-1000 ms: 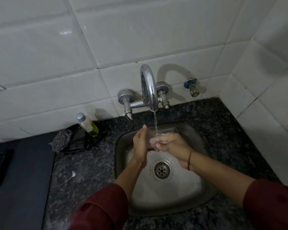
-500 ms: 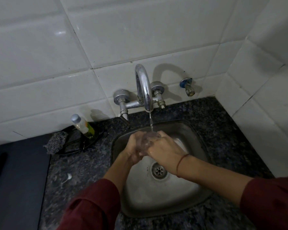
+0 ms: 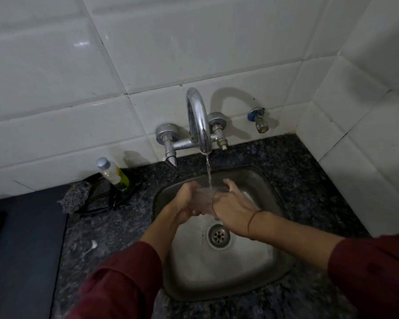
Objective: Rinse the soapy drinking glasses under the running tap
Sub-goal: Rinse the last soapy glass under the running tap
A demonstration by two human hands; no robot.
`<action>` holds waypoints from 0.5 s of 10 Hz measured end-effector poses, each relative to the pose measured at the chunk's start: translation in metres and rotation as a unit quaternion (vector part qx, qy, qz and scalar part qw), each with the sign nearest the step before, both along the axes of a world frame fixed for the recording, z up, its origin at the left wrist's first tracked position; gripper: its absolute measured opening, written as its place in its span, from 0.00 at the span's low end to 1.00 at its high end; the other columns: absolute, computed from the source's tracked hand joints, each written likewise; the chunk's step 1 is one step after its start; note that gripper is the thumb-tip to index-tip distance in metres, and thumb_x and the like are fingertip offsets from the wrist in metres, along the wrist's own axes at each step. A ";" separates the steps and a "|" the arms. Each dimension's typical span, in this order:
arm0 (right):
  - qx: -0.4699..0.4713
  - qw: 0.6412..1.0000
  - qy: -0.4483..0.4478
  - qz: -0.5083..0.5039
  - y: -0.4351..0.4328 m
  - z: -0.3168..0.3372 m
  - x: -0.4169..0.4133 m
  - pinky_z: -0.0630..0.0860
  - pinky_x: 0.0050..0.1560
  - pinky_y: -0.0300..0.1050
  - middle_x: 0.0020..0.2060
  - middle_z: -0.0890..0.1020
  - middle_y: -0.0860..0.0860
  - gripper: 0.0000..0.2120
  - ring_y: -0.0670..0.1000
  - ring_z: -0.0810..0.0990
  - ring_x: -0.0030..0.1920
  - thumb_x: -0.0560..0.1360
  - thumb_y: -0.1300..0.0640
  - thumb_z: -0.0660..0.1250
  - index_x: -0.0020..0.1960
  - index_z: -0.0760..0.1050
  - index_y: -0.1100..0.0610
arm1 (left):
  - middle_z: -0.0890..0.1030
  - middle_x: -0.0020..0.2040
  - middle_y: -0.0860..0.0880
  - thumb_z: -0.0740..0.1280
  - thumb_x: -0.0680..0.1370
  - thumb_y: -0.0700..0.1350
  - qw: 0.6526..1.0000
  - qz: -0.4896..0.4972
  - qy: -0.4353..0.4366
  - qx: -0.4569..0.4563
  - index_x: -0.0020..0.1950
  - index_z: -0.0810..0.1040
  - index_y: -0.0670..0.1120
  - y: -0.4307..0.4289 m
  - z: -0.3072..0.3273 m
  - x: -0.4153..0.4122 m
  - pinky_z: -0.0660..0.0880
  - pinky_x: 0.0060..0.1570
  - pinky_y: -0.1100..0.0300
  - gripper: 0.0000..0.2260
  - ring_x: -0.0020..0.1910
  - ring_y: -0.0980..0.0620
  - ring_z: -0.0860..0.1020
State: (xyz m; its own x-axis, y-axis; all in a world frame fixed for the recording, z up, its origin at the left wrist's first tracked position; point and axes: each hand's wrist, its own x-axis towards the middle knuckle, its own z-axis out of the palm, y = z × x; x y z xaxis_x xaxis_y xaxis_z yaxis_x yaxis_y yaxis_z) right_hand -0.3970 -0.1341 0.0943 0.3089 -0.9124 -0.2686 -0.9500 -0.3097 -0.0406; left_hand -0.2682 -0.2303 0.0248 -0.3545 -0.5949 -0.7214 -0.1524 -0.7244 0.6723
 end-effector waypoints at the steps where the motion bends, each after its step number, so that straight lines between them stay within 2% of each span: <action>1: -0.002 0.993 -0.100 -0.061 -0.003 0.000 0.010 0.60 0.69 0.56 0.61 0.80 0.51 0.13 0.53 0.76 0.62 0.80 0.54 0.61 0.63 0.77 0.52 | 0.79 0.35 0.45 0.57 0.82 0.49 0.992 0.086 0.092 -0.030 0.48 0.78 0.40 0.013 -0.005 -0.003 0.69 0.24 0.62 0.15 0.28 0.50 0.74; 2: 0.154 0.697 -0.589 -0.377 -0.014 0.001 0.025 0.74 0.62 0.52 0.56 0.84 0.59 0.10 0.55 0.81 0.56 0.79 0.62 0.66 0.57 0.82 0.62 | 0.82 0.37 0.43 0.58 0.83 0.44 0.956 0.221 0.111 -0.156 0.47 0.80 0.39 0.025 -0.012 -0.007 0.74 0.31 0.57 0.14 0.33 0.49 0.79; 3: 0.127 0.711 -0.591 -0.359 -0.020 -0.001 0.019 0.75 0.66 0.56 0.56 0.84 0.59 0.10 0.57 0.82 0.59 0.76 0.63 0.69 0.56 0.83 0.60 | 0.82 0.40 0.43 0.58 0.81 0.47 0.963 0.186 0.140 -0.135 0.49 0.80 0.40 0.017 -0.006 -0.002 0.75 0.32 0.57 0.14 0.38 0.47 0.80; 4: 0.005 0.990 -0.121 -0.068 -0.013 0.004 0.007 0.67 0.66 0.52 0.56 0.83 0.53 0.14 0.55 0.79 0.59 0.78 0.64 0.62 0.59 0.79 0.53 | 0.82 0.45 0.41 0.56 0.80 0.54 0.986 0.016 0.164 -0.004 0.58 0.81 0.40 0.000 0.006 0.012 0.78 0.34 0.56 0.22 0.41 0.45 0.79; 5: -0.068 0.998 -0.008 0.010 -0.010 0.007 0.007 0.65 0.61 0.53 0.54 0.81 0.53 0.14 0.56 0.76 0.59 0.76 0.66 0.61 0.57 0.77 0.52 | 0.84 0.44 0.45 0.60 0.82 0.59 0.996 -0.026 0.084 -0.011 0.59 0.83 0.43 0.000 0.008 0.006 0.76 0.31 0.59 0.22 0.37 0.49 0.80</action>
State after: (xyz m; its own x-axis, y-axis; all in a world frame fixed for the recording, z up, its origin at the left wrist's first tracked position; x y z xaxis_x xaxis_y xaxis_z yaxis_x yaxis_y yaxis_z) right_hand -0.3899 -0.1438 0.1012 0.3312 -0.9333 -0.1387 -0.9429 -0.3329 -0.0114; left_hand -0.2624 -0.2305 0.0332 -0.5006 -0.5878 -0.6356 -0.0732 -0.7028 0.7076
